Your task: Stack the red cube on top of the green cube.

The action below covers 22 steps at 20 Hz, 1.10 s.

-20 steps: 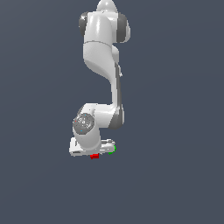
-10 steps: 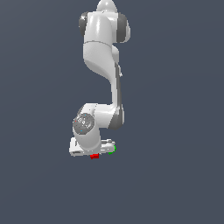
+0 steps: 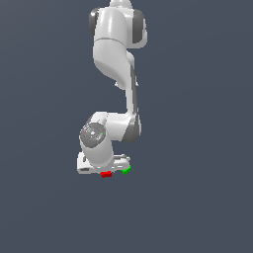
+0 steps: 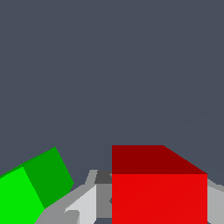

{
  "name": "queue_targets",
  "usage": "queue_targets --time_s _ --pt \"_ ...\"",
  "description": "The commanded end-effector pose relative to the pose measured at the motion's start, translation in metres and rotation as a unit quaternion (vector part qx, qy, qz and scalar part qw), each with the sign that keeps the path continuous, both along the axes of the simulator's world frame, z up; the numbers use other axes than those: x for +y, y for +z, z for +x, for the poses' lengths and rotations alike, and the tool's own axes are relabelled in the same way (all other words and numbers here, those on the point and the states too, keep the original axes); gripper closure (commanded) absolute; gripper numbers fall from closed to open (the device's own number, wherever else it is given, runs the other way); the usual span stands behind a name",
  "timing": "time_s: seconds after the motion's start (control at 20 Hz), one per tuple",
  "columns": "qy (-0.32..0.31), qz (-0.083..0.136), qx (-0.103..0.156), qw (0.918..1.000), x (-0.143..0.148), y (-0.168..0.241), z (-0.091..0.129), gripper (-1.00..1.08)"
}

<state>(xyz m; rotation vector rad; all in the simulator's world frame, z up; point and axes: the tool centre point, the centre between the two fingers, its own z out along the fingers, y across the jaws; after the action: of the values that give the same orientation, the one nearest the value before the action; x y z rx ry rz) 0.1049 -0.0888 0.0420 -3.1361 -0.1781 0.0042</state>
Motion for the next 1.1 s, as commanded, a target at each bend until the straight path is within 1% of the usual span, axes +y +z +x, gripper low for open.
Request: queue_targets --time_s 0.0,0.25,0.5,0.85,1.05 --pt "0.0 0.0 -0.001 1.0 0.0 0.017 0.001 1.08" --pt "0.0 0.0 -0.001 1.0 0.0 0.054 0.0 1.08" --pt "0.0 0.0 -0.001 1.0 0.0 0.074 0.0 1.08" --pt "0.0 0.0 -0.002 1.0 0.0 0.077 0.002 1.08" --pt "0.0 0.0 -0.002 1.0 0.006 0.073 -0.001 1.08"
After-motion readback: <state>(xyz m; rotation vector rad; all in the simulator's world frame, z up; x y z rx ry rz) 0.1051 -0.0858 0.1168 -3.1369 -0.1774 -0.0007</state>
